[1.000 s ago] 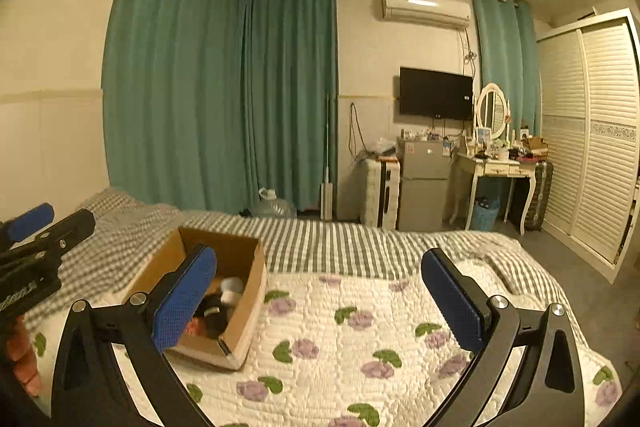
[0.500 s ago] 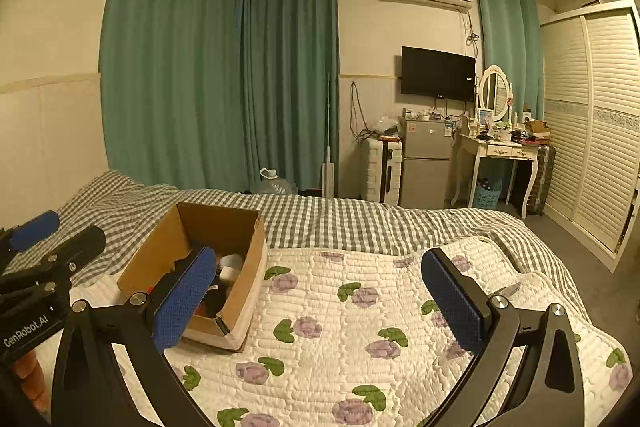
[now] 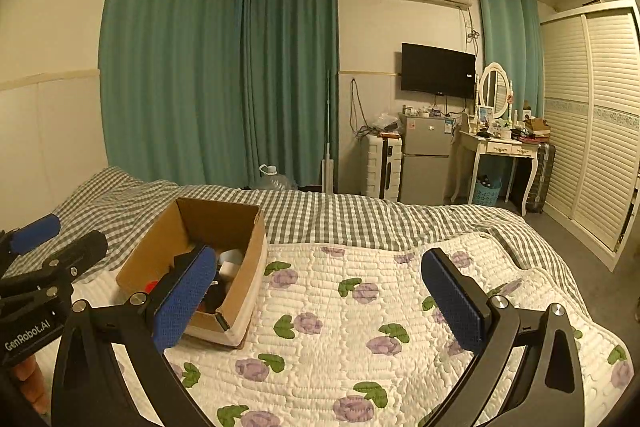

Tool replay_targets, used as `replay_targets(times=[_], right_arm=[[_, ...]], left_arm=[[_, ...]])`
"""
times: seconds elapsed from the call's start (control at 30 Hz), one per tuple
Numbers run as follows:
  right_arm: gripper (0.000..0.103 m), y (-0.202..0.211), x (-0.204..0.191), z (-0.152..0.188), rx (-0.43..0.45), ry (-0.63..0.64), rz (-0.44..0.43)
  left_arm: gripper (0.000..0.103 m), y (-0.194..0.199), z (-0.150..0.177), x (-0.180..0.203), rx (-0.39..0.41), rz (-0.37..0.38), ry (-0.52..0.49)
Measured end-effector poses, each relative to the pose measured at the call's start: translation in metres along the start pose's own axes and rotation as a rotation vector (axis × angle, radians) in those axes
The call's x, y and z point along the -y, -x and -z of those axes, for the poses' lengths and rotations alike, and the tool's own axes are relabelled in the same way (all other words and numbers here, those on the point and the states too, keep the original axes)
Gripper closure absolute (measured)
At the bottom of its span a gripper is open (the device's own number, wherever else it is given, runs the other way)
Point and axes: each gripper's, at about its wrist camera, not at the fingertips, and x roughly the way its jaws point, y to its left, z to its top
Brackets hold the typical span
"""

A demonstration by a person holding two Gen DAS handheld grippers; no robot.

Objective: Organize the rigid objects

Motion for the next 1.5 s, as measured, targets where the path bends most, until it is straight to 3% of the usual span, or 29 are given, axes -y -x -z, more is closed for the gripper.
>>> replay_targets(times=[1.5], right_arm=[[0.000, -0.0058, -0.0016, 0.0076, -0.029, 0.003, -0.001]], left_arm=[[0.024, -0.0035, 0.0033, 0.0006, -0.024, -0.008, -0.006]])
